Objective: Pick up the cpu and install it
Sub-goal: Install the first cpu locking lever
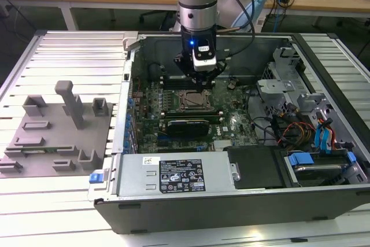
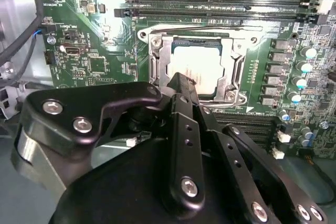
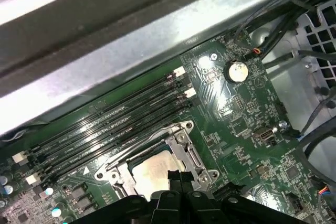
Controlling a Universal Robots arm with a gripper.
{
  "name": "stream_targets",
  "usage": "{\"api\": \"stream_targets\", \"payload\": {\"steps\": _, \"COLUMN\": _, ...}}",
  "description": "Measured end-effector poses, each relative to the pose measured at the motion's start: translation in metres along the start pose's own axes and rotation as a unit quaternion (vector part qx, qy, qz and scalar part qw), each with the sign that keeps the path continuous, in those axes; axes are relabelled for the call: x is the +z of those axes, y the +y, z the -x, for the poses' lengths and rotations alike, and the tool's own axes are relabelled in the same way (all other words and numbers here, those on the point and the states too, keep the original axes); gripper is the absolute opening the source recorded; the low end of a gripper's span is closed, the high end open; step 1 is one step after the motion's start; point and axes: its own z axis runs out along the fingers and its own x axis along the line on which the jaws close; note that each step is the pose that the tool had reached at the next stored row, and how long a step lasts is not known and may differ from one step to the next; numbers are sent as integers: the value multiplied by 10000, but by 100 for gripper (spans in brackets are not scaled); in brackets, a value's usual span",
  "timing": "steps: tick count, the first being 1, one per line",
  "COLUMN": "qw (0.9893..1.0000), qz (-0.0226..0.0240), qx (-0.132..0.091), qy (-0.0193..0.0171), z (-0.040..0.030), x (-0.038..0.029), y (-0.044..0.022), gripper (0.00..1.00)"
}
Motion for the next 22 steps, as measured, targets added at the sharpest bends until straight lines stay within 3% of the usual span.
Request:
{"api": "stream_targets", "payload": {"steps": 2, "qw": 10000, "qz": 6, "qx": -46, "qy": 0, "z": 0, "x": -1, "y": 0, "gripper": 11}}
{"api": "stream_targets", "payload": {"steps": 6, "qw": 9992, "qz": 59, "qx": -402, "qy": -8, "z": -1, "x": 3, "y": 0, "gripper": 11}}
{"api": "stream_targets", "payload": {"steps": 7, "qw": 9980, "qz": 88, "qx": -626, "qy": -13, "z": -1, "x": 7, "y": 0, "gripper": 11}}
{"api": "stream_targets", "payload": {"steps": 9, "qw": 9966, "qz": 109, "qx": -812, "qy": -17, "z": -2, "x": 11, "y": 0, "gripper": 11}}
{"api": "stream_targets", "payload": {"steps": 13, "qw": 9923, "qz": 151, "qx": -1228, "qy": -26, "z": -3, "x": 18, "y": 1, "gripper": 11}}
{"api": "stream_targets", "payload": {"steps": 17, "qw": 9919, "qz": 150, "qx": -1261, "qy": -15, "z": -2, "x": 18, "y": 0, "gripper": 11}}
{"api": "stream_targets", "payload": {"steps": 18, "qw": 9919, "qz": 128, "qx": -1266, "qy": 43, "z": -2, "x": 20, "y": 0, "gripper": 11}}
{"api": "stream_targets", "payload": {"steps": 19, "qw": 9916, "qz": 72, "qx": -1280, "qy": 187, "z": -2, "x": 24, "y": 1, "gripper": 11}}
{"api": "stream_targets", "payload": {"steps": 20, "qw": 9912, "qz": 35, "qx": -1289, "qy": 284, "z": -1, "x": 25, "y": 2, "gripper": 11}}
{"api": "stream_targets", "payload": {"steps": 21, "qw": 9910, "qz": 14, "qx": -1294, "qy": 339, "z": -1, "x": 26, "y": 2, "gripper": 11}}
{"api": "stream_targets", "payload": {"steps": 22, "qw": 9910, "qz": 9, "qx": -1295, "qy": 348, "z": -1, "x": 25, "y": 2, "gripper": 11}}
